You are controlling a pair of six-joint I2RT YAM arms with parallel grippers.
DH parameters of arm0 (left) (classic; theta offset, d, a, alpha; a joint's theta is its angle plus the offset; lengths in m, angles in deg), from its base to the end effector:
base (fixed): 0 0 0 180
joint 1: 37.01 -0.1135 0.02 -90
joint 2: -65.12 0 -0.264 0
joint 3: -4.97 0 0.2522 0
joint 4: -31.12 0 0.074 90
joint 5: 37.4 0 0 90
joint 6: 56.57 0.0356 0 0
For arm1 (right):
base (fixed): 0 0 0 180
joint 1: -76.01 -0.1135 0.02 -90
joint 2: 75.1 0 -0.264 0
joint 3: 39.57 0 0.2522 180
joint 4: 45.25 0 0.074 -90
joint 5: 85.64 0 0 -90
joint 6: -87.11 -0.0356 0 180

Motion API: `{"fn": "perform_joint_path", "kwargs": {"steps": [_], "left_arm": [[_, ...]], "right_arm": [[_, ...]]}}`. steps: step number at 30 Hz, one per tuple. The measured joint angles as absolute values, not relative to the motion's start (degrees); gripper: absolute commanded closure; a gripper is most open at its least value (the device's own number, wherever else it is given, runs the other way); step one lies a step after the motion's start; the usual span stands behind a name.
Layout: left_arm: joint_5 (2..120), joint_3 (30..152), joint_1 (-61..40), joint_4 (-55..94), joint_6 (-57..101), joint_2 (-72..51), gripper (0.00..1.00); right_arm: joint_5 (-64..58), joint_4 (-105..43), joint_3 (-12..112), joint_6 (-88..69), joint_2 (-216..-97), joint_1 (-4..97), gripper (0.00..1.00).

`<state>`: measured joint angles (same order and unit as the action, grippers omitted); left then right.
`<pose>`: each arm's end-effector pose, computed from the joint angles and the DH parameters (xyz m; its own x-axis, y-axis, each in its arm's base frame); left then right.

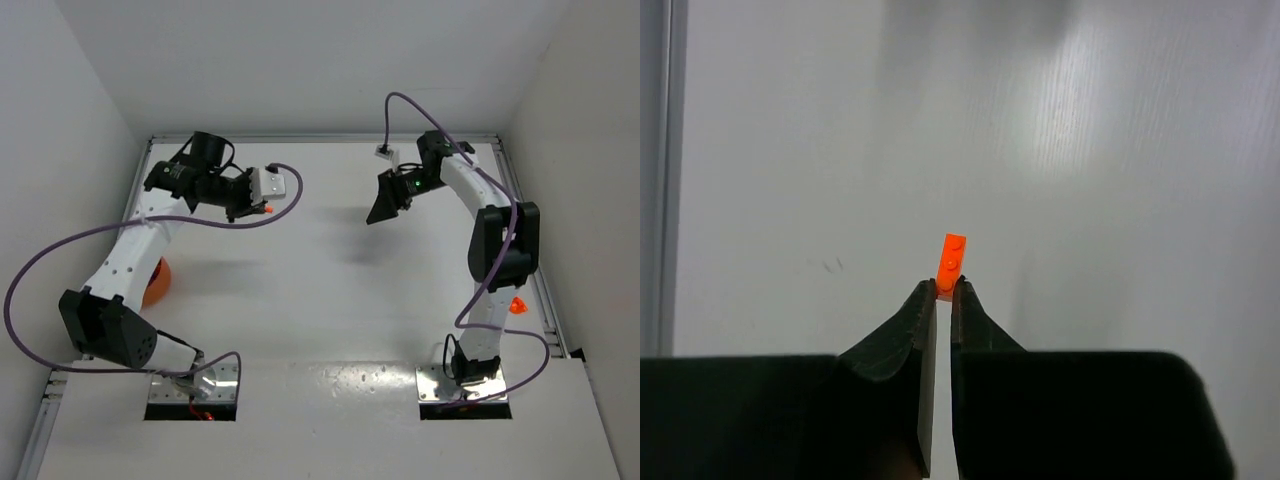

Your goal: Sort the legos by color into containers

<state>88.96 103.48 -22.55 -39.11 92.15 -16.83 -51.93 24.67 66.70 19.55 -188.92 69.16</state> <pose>0.2713 -0.0918 0.3641 0.0575 0.6959 -0.7158 0.9477 0.1874 0.2583 0.3906 0.0768 0.2304 -0.8022 -0.3097 -0.5105 -0.5968 0.4450 0.6677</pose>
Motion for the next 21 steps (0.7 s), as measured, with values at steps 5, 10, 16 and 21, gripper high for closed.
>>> {"fn": "perform_joint_path", "kwargs": {"steps": [5, 10, 16, 21], "left_arm": [[77.8, 103.5, -25.8, -40.8, 78.0, -15.7, 1.00], [69.2, 104.4, -33.9, -46.7, 70.0, -15.7, 1.00], [61.2, 109.2, -44.2, -52.2, 65.5, -15.5, 1.00], [56.9, 109.7, -48.5, -55.3, 63.7, -14.1, 1.00]], "right_arm": [[-51.1, 25.2, 70.0, 20.2, -189.7, 69.2, 0.31], [-50.5, 25.9, 71.0, 20.5, -190.8, 69.1, 0.31], [-49.0, 26.1, 71.9, 21.0, -191.4, 68.9, 0.31], [-47.5, 26.2, 71.9, 21.0, -191.7, 68.7, 0.31]]}}
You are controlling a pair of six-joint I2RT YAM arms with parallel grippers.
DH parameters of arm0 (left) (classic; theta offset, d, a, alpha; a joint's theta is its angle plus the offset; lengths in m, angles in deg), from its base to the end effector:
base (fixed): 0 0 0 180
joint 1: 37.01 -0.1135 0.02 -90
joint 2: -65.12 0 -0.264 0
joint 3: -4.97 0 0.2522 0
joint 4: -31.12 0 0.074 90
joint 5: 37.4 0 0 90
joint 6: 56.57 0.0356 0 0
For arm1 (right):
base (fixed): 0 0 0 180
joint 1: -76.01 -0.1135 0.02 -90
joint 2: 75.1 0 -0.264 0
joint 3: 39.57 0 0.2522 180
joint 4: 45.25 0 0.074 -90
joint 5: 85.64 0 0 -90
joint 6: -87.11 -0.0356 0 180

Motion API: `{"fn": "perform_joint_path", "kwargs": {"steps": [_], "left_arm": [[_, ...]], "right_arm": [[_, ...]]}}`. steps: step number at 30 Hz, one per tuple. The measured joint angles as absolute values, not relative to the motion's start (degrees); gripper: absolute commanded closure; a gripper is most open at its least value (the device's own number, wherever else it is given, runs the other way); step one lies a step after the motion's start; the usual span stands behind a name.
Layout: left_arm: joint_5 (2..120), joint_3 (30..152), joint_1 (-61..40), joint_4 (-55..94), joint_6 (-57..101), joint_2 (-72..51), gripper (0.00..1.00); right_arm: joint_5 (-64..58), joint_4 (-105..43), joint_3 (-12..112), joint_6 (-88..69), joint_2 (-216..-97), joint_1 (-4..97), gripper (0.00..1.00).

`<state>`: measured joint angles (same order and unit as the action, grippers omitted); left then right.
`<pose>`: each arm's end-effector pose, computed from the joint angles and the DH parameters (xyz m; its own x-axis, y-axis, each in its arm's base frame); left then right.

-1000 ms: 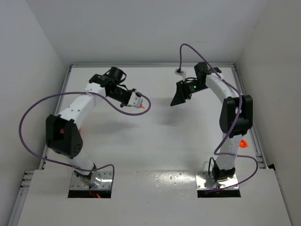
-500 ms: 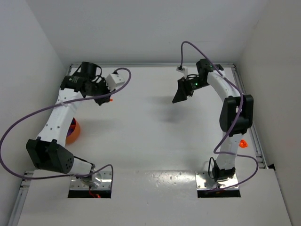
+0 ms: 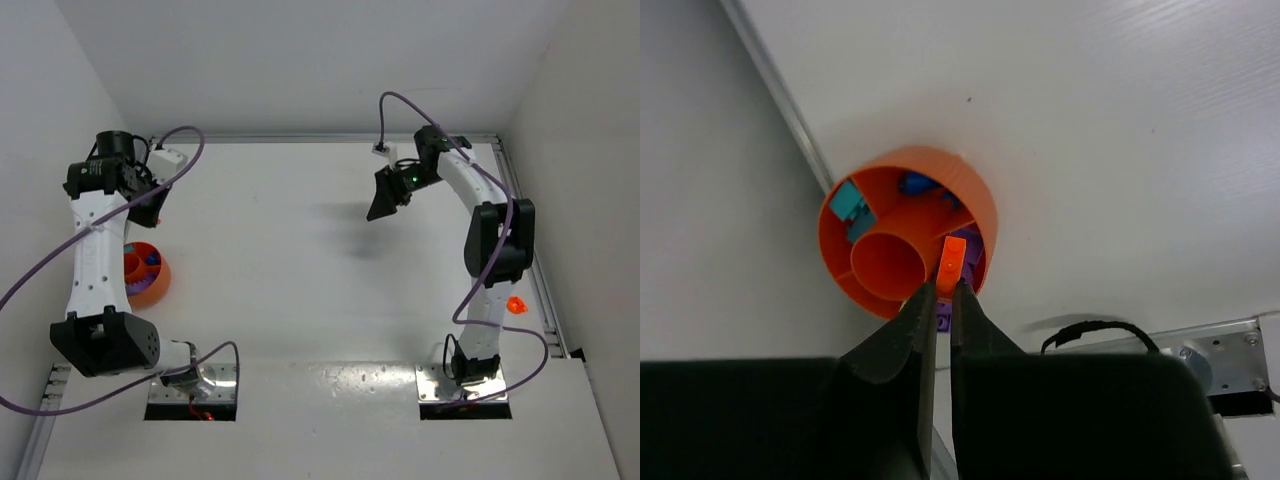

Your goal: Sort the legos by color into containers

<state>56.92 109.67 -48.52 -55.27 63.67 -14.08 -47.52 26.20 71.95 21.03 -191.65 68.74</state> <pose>0.2469 0.0475 0.3857 -0.8217 0.3452 -0.4534 0.2903 0.9383 0.1881 0.4048 0.0799 0.2342 -0.7760 -0.3513 -0.5238 -0.6292 0.4886 0.6044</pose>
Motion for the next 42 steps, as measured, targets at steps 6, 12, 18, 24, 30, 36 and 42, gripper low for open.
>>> {"fn": "perform_joint_path", "kwargs": {"steps": [6, 12, 18, 24, 30, 36, 42], "left_arm": [[52.7, 105.5, -49.9, -56.3, 61.2, -9.5, 1.00], [48.5, 98.7, -53.0, -57.1, 60.3, -5.9, 1.00], [44.5, 95.3, -56.3, -57.3, 60.1, -5.5, 1.00], [42.2, 93.3, -58.0, -57.1, 59.3, -5.5, 1.00], [40.5, 91.2, -59.4, -56.0, 58.3, -5.6, 1.00], [38.9, 90.4, -60.8, -53.3, 57.7, -7.6, 1.00], [38.6, 90.7, -61.1, -50.9, 56.9, -12.9, 1.00]], "right_arm": [[-45.8, 26.4, 72.4, 21.0, -193.1, 68.7, 0.21], [-44.8, 26.7, 73.1, 21.0, -194.1, 68.3, 0.18], [-44.0, 27.2, 73.1, 21.0, -194.2, 68.3, 0.18], [-43.5, 28.5, 74.1, 21.0, -195.8, 67.9, 0.18], [-42.7, 29.2, 75.6, 20.9, -198.0, 67.9, 0.18], [-42.2, 30.1, 75.7, 21.0, -199.0, 67.5, 0.17], [-42.1, 30.3, 75.8, 21.0, -199.0, 67.2, 0.17]]}}
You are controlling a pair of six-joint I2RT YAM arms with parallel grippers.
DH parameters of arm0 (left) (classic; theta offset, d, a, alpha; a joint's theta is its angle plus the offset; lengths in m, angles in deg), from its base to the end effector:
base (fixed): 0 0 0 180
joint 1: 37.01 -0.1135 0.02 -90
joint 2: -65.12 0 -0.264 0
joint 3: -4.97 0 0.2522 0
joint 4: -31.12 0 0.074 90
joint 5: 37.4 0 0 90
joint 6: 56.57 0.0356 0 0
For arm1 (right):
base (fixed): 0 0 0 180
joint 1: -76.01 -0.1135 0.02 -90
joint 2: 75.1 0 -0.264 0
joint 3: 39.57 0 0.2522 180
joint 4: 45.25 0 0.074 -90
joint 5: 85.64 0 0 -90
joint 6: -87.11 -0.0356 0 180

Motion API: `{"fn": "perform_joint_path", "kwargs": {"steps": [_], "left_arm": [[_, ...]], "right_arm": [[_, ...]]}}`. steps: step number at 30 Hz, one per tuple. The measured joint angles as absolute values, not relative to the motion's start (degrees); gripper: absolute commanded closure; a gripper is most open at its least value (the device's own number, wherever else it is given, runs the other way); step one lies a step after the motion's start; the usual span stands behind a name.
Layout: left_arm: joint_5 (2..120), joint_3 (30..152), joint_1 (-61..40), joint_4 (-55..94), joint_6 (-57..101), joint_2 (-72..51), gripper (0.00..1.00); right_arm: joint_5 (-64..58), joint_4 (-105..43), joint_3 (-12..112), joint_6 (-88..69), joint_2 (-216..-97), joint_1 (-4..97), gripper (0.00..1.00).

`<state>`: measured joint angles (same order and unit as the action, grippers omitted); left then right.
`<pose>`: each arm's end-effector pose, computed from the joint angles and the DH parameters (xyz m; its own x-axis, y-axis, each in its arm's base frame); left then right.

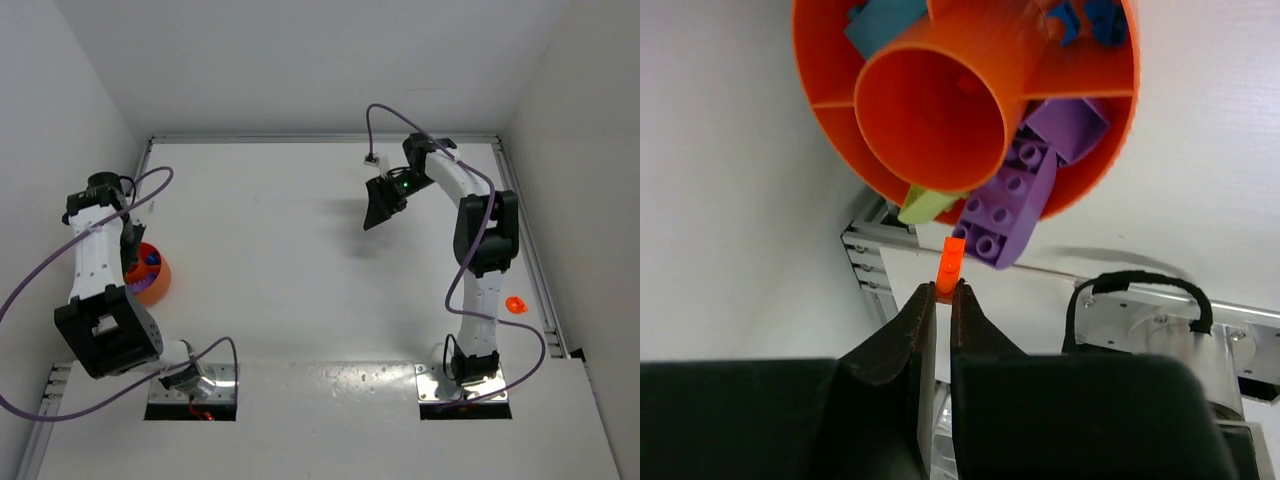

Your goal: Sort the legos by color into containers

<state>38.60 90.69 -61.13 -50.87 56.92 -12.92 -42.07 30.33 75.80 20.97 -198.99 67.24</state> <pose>0.2197 0.1078 0.3010 -0.9877 -0.0185 -0.1552 -0.0682 0.9445 0.3214 0.4178 0.0906 0.1973 -0.8268 -0.4096 -0.3855 -0.5611 0.5512 0.6175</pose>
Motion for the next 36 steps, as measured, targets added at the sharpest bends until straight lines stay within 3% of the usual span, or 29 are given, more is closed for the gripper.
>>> {"fn": "perform_joint_path", "kwargs": {"steps": [9, 11, 13, 19, 23, 31, 33, 34, 36], "left_arm": [[38.5, 93.2, -61.4, -47.3, 56.9, -18.8, 0.99], [38.4, 93.5, -61.4, -46.6, 56.9, -19.8, 0.95], [38.3, 93.7, -61.4, -46.0, 56.9, -20.9, 0.81], [38.3, 94.5, -61.4, -44.6, 57.3, -23.9, 0.61], [38.4, 95.5, -61.4, -44.1, 57.3, -25.0, 0.55], [46.0, 103.6, -61.2, -45.0, 58.4, -25.0, 0.54], [49.1, 107.9, -59.9, -45.3, 58.3, -24.8, 0.33], [50.9, 110.0, -58.8, -44.8, 58.1, -24.4, 0.01], [54.3, 112.8, -55.6, -43.3, 56.7, -23.2, 0.00]], "right_arm": [[-41.5, 30.3, 75.8, 21.0, -199.0, 67.2, 0.17], [-41.1, 30.3, 75.8, 21.0, -199.0, 67.2, 0.17], [-40.9, 30.3, 75.8, 21.0, -199.0, 67.2, 0.17], [-40.1, 30.2, 75.8, 21.0, -199.0, 67.2, 0.17], [-39.5, 29.7, 75.4, 21.0, -198.9, 67.3, 0.17], [-35.1, 27.1, 71.6, 20.9, -196.2, 67.7, 0.23], [-31.5, 25.8, 70.4, 20.2, -194.1, 68.0, 0.23], [-29.4, 25.0, 69.9, 19.7, -192.7, 68.1, 0.23], [-25.0, 22.9, 67.9, 19.1, -189.6, 68.8, 0.23]]}}
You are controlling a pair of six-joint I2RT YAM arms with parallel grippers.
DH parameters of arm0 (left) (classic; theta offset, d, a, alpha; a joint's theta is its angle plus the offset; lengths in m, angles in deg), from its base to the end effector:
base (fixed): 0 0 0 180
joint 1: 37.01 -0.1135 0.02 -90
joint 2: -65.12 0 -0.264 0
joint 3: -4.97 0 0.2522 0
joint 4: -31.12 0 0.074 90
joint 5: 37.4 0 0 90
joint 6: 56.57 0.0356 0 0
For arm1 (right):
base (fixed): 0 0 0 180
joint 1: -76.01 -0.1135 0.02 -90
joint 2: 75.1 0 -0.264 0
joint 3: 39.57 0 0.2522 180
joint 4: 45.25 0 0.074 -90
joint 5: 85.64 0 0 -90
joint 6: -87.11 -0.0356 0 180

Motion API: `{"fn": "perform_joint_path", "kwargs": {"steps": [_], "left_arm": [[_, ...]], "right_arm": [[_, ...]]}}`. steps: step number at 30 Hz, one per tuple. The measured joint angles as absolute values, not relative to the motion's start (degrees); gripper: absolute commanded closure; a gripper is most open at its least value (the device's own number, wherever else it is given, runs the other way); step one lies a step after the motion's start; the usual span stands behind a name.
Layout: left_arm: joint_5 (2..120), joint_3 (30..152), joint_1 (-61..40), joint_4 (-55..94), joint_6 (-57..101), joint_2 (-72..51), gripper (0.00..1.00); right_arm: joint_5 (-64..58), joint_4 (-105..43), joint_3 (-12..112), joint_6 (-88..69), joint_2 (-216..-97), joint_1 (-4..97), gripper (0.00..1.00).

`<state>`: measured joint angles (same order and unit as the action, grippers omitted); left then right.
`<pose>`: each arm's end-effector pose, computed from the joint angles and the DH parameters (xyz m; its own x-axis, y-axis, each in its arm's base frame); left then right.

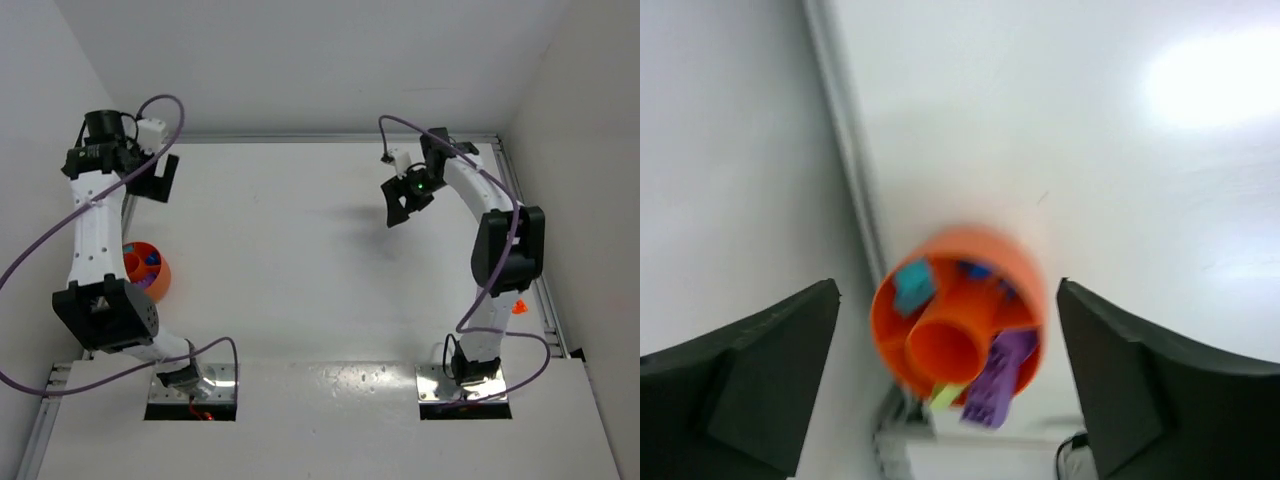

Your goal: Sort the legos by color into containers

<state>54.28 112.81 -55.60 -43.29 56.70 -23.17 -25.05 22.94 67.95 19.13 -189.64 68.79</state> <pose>0.2969 0.0987 0.3722 -0.8316 0.1369 -0.5382 0.0282 0.9783 0.2054 0.4013 0.0685 0.2213 -0.8016 -0.4308 -0.4147 -0.5764 0.7410 0.3444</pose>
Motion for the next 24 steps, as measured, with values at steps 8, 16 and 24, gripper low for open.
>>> {"fn": "perform_joint_path", "kwargs": {"steps": [8, 16, 24], "left_arm": [[67.3, 115.7, -39.4, -32.0, 50.6, -19.8, 0.00], [80.1, 119.8, -33.3, -28.9, 49.5, -32.5, 0.00], [81.6, 130.3, -28.9, -30.8, 52.6, -43.7, 0.10]], "right_arm": [[-9.1, 19.9, 50.7, 19.6, -170.4, 75.8, 0.22], [6.3, 20.1, 39.6, 21.8, -159.3, 78.2, 0.29], [9.3, 23.3, 37.2, 21.5, -157.5, 79.4, 0.58]]}}
